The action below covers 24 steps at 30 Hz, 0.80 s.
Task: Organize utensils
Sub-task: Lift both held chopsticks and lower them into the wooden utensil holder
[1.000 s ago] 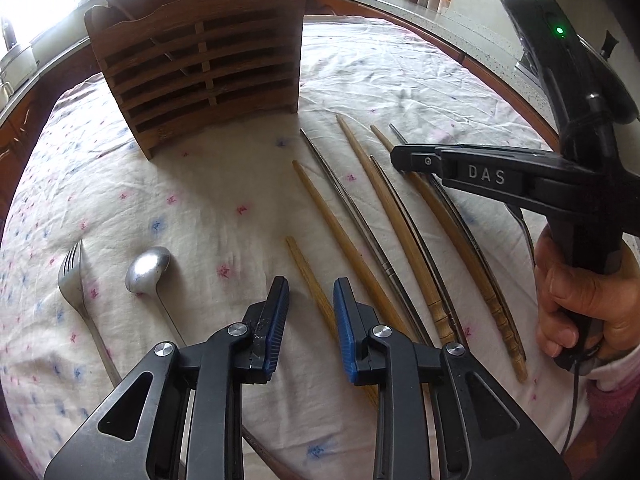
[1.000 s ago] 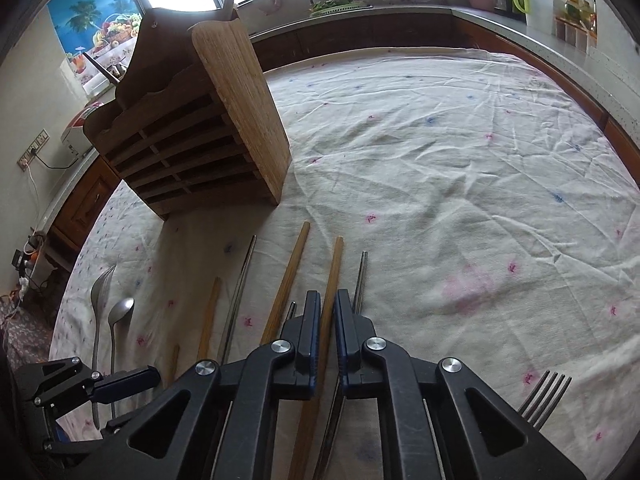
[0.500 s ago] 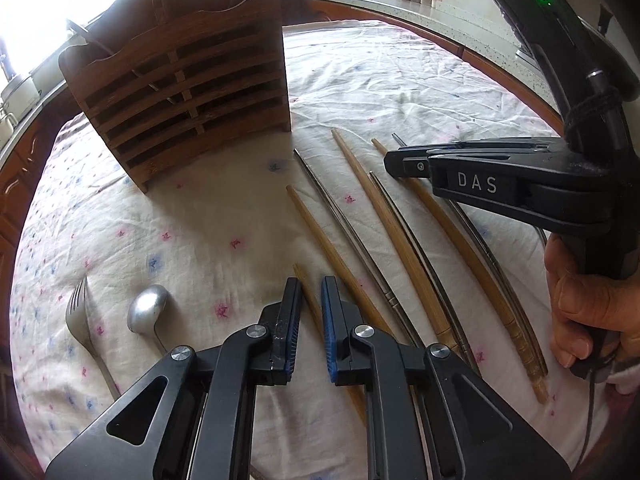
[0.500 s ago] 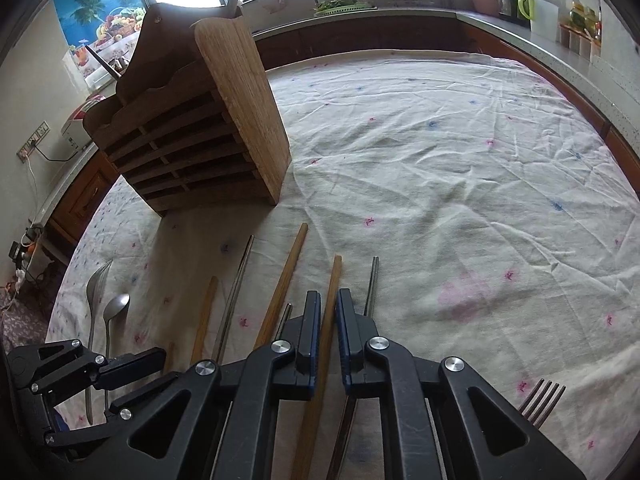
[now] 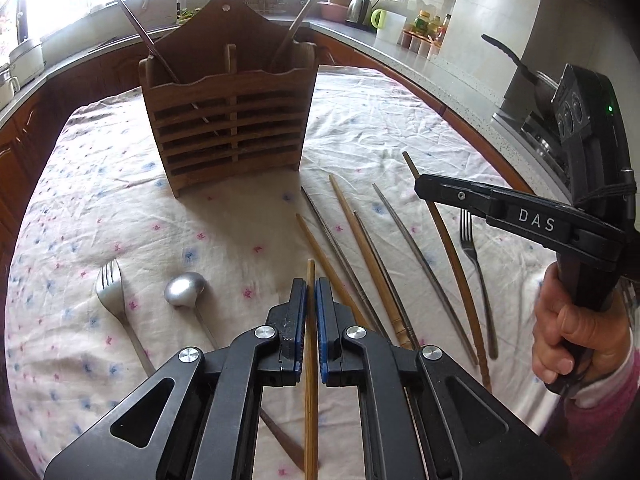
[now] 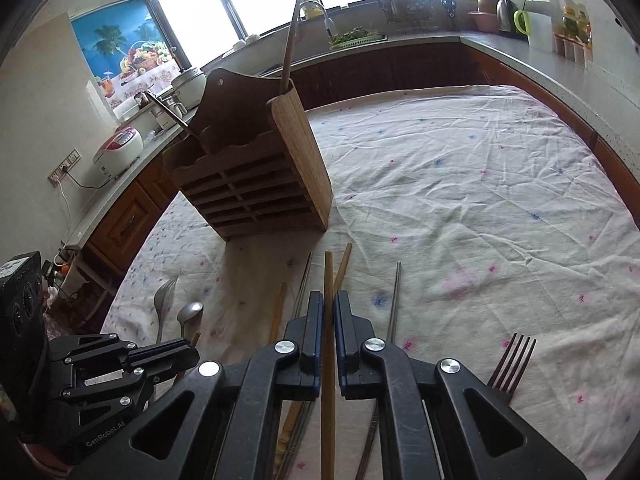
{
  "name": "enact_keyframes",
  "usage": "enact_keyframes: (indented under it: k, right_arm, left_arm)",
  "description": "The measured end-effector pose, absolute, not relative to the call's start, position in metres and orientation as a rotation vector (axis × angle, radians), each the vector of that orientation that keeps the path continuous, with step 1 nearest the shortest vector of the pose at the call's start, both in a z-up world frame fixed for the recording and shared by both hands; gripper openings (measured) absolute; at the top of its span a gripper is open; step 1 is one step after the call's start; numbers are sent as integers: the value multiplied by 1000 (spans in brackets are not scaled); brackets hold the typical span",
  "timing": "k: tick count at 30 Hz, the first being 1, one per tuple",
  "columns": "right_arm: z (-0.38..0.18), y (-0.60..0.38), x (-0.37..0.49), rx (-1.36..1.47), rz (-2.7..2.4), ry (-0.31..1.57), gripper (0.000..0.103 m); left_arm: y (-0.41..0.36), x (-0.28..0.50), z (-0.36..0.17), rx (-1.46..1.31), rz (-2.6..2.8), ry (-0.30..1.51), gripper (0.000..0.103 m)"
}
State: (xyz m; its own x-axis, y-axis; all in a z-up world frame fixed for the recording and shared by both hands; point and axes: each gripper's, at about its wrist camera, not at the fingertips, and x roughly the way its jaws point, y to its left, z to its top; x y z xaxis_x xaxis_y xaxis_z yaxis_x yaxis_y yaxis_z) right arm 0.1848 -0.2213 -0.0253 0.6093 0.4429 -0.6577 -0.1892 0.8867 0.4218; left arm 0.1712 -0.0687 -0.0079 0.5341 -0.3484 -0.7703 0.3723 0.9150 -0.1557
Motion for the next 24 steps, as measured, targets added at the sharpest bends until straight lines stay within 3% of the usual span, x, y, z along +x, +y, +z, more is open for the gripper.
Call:
enact_keyframes:
  k: [24]
  right_arm:
    - [67,-232,127,306,356,608,6]
  left_arm:
    - [5,124,85,-142,-413,610,4]
